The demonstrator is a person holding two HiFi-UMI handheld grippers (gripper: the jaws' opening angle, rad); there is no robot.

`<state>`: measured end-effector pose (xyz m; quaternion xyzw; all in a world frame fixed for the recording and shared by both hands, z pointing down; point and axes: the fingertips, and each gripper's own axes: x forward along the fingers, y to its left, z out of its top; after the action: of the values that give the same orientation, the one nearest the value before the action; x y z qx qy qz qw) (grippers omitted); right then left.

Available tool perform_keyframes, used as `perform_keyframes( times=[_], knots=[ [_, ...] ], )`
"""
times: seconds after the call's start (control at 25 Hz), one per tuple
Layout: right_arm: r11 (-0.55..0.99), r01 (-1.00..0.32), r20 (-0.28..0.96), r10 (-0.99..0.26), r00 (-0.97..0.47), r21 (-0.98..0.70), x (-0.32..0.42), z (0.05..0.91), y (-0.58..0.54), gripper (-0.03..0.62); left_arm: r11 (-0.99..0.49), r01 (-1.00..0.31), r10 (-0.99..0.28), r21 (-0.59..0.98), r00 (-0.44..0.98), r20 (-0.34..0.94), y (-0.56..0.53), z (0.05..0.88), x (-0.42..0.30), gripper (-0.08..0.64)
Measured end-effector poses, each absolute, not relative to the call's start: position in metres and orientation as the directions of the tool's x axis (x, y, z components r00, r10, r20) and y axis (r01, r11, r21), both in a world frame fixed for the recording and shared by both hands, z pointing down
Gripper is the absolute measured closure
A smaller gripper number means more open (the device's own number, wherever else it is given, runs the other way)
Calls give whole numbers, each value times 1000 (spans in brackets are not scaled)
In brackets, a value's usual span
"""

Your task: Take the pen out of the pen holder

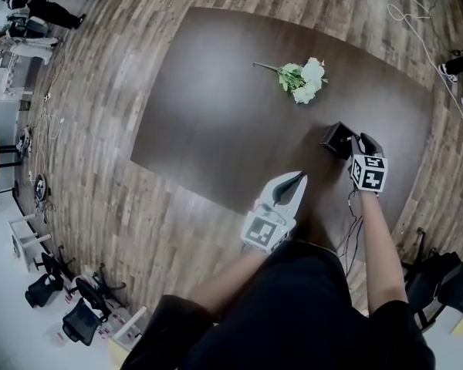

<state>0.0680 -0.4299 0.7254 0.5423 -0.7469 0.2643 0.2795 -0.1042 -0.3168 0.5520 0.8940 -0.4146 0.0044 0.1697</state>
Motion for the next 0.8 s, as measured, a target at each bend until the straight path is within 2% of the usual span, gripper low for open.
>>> perform_keyframes(
  times=[0.36,0.8],
  knots=[
    [340,-940,722,-652,-231,6,59,721,-423,517,-620,-727,-718,295,677,159,-315,555,-103,557],
    [347,-938,693,-679,-241,14,61,712,-425,526,-602,-747,-738,281,655,162,-308,553,-115,557]
  ],
)
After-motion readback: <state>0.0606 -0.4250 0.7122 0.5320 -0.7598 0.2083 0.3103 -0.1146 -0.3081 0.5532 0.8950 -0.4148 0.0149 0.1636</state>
